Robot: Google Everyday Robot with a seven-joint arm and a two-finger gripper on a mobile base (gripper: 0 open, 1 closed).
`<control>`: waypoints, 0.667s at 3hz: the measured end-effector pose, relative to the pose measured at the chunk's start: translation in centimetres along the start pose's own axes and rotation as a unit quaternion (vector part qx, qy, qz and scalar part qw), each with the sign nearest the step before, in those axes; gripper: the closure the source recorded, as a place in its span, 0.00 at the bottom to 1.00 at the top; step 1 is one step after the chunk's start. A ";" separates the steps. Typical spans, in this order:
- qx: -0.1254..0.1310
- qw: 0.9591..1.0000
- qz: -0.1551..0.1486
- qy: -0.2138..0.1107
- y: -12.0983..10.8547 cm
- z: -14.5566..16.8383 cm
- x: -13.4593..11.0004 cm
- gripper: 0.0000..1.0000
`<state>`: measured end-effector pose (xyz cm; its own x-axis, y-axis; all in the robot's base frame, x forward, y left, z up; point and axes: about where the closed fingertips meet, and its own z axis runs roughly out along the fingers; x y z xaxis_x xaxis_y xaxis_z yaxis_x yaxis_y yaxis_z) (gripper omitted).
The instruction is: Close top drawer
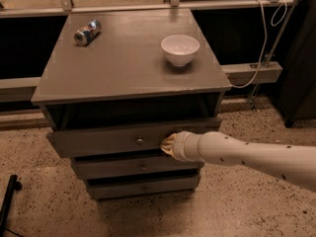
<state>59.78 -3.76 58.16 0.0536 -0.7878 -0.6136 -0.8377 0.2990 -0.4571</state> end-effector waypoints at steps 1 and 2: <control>-0.002 1.000 -0.005 0.002 -1.7 1.0 0.3 1.00; -0.005 1.000 -0.007 -0.006 -2.7 1.3 0.4 1.00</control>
Offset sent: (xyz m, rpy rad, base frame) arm 0.0497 -0.0110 0.0081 0.0204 -0.0109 0.0382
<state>62.78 -4.15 58.33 0.0728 -0.7855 -0.6146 -0.8421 0.2818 -0.4598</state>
